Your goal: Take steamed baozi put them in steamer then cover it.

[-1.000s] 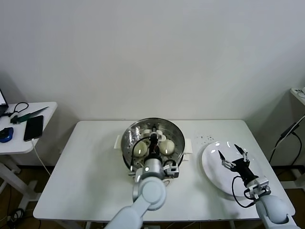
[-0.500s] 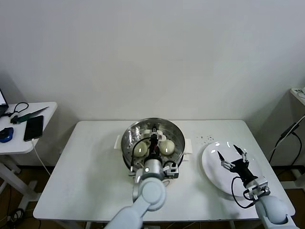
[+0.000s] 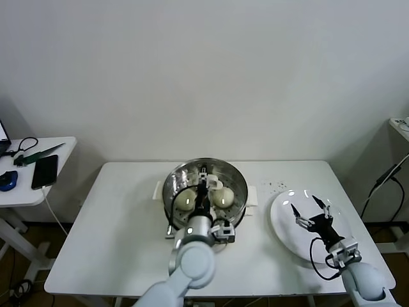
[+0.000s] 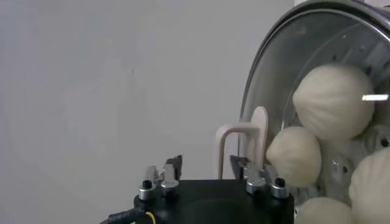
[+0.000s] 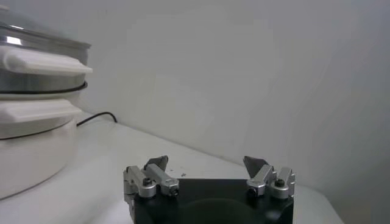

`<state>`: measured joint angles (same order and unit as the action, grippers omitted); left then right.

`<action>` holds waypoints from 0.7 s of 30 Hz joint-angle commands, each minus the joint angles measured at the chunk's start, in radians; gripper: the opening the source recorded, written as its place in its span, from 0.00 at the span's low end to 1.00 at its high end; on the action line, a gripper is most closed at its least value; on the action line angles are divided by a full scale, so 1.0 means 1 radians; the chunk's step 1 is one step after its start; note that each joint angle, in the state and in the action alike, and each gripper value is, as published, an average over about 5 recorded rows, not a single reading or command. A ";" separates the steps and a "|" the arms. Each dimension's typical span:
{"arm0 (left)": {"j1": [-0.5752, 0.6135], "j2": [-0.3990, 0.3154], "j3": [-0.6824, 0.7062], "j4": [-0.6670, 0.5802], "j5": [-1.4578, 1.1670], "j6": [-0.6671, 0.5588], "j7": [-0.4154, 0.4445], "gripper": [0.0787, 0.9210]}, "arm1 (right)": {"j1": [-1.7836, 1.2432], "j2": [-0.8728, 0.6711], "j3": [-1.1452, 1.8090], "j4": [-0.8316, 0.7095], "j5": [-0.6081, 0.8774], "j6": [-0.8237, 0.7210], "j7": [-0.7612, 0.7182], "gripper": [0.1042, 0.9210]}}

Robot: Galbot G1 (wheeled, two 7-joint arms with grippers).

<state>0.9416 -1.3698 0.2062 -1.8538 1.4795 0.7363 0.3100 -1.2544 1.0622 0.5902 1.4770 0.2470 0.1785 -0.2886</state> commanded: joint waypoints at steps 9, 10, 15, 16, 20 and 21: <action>0.182 0.156 -0.116 -0.306 -0.259 -0.073 -0.106 0.86 | -0.005 0.005 0.021 0.028 -0.021 -0.095 -0.001 0.88; 0.198 0.163 -0.130 -0.319 -0.281 -0.084 -0.120 0.87 | -0.006 0.005 0.025 0.031 -0.021 -0.100 -0.004 0.88; 0.277 0.197 -0.216 -0.360 -0.445 -0.198 -0.216 0.88 | -0.012 0.006 0.047 0.040 -0.004 -0.114 -0.011 0.88; 0.294 0.200 -0.238 -0.362 -0.483 -0.228 -0.241 0.88 | -0.014 0.005 0.049 0.043 0.002 -0.114 -0.011 0.88; 0.356 0.201 -0.349 -0.365 -0.676 -0.349 -0.347 0.88 | -0.026 0.007 0.052 0.062 0.007 -0.100 -0.011 0.88; 0.368 0.200 -0.379 -0.365 -0.726 -0.380 -0.368 0.88 | -0.028 0.009 0.052 0.066 0.006 -0.095 -0.011 0.88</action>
<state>1.1489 -1.2152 0.0490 -2.1374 1.1710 0.7081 0.1634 -1.2698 1.0669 0.6273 1.5165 0.2370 0.0917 -0.2955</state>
